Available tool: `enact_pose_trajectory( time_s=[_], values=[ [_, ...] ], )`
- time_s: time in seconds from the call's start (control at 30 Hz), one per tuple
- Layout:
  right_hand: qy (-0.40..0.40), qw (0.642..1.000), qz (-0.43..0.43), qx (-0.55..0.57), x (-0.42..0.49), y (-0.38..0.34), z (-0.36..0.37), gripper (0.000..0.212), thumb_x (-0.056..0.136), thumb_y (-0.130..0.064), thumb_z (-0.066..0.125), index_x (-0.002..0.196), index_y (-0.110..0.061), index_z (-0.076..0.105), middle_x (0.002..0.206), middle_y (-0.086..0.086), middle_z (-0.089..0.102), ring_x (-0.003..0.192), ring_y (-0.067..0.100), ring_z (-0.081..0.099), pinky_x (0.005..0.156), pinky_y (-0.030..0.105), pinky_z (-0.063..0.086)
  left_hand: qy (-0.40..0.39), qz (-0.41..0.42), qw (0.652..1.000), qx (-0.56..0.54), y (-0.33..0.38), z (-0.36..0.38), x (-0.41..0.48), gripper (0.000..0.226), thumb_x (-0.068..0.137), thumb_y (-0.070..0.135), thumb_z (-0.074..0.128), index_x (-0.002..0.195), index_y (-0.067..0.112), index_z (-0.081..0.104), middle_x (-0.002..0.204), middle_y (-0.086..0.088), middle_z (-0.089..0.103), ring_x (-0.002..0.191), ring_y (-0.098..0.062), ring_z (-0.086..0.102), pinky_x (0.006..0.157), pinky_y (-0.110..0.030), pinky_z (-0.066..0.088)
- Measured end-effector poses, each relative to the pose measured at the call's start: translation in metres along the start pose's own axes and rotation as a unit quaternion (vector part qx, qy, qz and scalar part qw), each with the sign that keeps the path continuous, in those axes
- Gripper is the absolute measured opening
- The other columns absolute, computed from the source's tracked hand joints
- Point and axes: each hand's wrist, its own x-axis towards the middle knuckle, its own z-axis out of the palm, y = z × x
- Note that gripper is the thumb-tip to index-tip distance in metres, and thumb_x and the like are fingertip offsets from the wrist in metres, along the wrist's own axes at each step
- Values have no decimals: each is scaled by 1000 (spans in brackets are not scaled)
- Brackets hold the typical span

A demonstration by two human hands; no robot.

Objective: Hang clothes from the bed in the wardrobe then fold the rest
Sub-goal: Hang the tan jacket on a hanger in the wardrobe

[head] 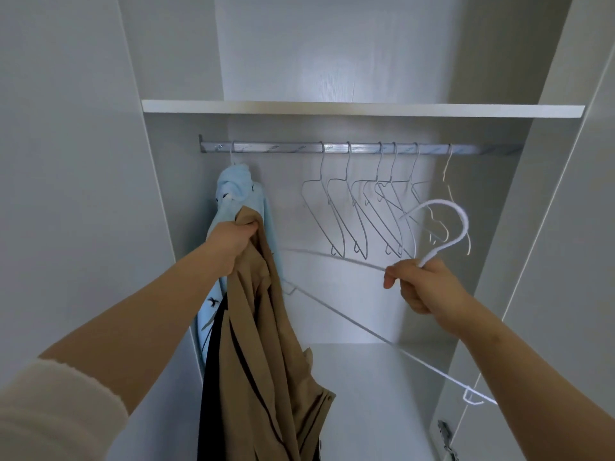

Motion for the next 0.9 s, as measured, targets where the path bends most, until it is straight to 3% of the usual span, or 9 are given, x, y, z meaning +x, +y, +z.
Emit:
enact_pose_trajectory(
  time_s=[0.13,0.3,0.47,0.63,0.77,0.9],
  values=[
    [45,991,-8,125,0,-6,-12,43,86,-3,48,46,-15,59,37,-6,23,32,9,16,36,10,17,14,-31,999,-8,-2,-2,3,43,94,26,54,125,-4,51,125,-21,54,110,-32,53,89,-32,42],
    [28,999,-10,31,-2,-6,-1,44,89,-7,50,47,-15,61,36,-4,27,31,9,20,35,13,19,-4,-49,999,-16,-5,5,4,43,94,27,53,125,-2,51,125,-21,55,110,-31,53,102,-39,42],
    [-7,1000,13,-11,-5,-1,6,37,86,-8,52,50,-14,61,37,-3,28,33,10,22,37,16,18,-25,10,999,38,-3,20,0,35,93,30,52,111,0,57,92,-12,53,85,-24,50,83,-33,43],
    [-80,995,55,-5,-5,-3,1,43,90,-12,49,49,-17,59,41,-5,26,36,10,19,38,14,17,-77,85,989,92,1,27,-4,22,93,33,51,81,15,55,88,-10,54,80,-20,52,76,-29,45],
    [-105,990,93,2,-5,-10,-21,39,90,-11,46,52,-11,54,41,-5,22,35,9,16,36,11,15,-78,123,987,69,3,20,0,22,91,32,57,71,21,55,75,-1,54,69,-13,51,68,-21,43],
    [-90,991,102,-1,-2,-14,-38,41,89,-11,46,49,-12,55,40,-5,20,33,8,14,36,8,16,-76,135,985,81,2,15,-2,19,90,34,58,75,23,59,80,0,58,79,-15,54,70,-19,43]
  ],
)
